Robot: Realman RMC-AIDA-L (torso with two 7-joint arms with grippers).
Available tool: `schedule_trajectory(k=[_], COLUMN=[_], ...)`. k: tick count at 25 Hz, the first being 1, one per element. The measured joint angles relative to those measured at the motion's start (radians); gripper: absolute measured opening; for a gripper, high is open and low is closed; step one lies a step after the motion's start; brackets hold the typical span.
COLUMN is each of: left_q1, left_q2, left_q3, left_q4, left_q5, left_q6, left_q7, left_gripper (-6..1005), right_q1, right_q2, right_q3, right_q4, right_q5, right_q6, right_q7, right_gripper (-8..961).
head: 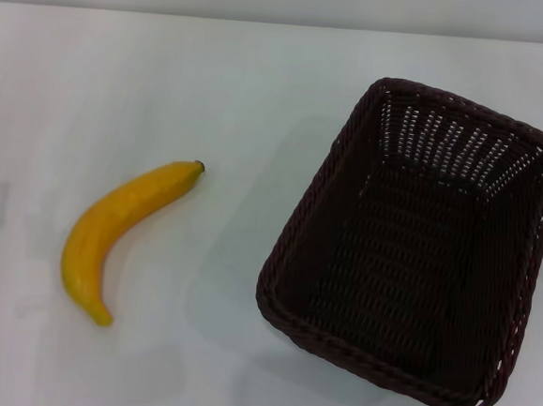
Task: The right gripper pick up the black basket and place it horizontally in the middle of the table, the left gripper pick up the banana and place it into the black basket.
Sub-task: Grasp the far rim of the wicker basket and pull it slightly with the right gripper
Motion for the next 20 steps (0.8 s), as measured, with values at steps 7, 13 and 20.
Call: schedule_trajectory(k=[7, 13, 20], left_q1=[-0.007, -0.018, -0.024], left_q2=[0.0, 0.001, 0.002], left_q3=[0.002, 0.012, 0.012], left_q4=[0.0, -0.001, -0.001], left_q5=[0.001, 0.002, 0.007], left_q6=[-0.011, -0.034, -0.05], left_q7=[0.0, 0.006, 0.014], left_gripper=[889, 890, 889], right_q1=[0.041, 0.118, 0.24], right_q2=[-0.016, -0.052, -0.073], right_q3=[0.003, 0.003, -0.002], right_q4=[-0.067, -0.177, -0.255], right_q5=[-0.17, -0.443, -0.741], right_q6=[0.006, 0.001, -0.076], right_q7=[0.131, 0.369, 0.594], right_gripper=[739, 739, 738])
